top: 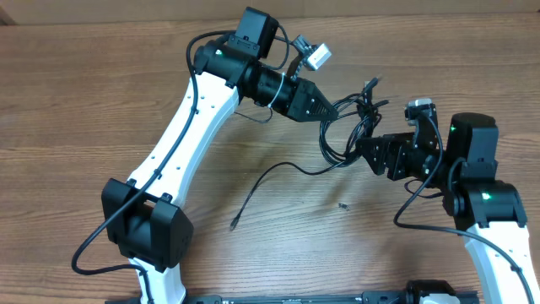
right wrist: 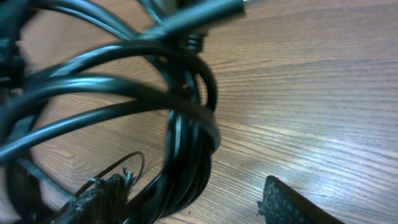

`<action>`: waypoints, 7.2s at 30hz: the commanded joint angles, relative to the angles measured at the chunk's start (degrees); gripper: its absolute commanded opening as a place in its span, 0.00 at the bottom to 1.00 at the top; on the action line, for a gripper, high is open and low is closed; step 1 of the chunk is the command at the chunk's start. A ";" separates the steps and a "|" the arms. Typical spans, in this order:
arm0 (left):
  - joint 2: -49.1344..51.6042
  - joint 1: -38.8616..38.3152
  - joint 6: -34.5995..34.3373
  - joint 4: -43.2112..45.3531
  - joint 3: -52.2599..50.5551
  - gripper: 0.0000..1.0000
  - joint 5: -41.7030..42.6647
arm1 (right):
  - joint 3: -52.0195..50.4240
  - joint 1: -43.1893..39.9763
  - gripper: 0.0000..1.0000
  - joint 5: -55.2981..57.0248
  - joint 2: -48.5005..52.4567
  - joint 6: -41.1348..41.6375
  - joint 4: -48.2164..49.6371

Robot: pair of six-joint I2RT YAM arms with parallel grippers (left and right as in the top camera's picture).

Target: Untangle cables

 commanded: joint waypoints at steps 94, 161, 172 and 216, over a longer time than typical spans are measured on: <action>0.02 -4.61 -39.74 13.14 1.73 0.04 -1.14 | 1.44 -0.04 0.39 1.27 2.19 -4.63 0.68; 0.02 4.04 -40.46 13.33 1.73 0.04 16.24 | 1.46 -0.07 0.29 1.33 -2.14 -2.84 -0.26; 0.02 1.22 -40.46 14.73 1.73 0.04 17.75 | 1.44 -0.07 0.63 -2.82 0.46 0.57 4.57; 0.02 -6.29 -47.15 24.06 1.73 0.04 16.41 | 1.42 -0.07 0.06 -11.80 5.55 1.42 10.78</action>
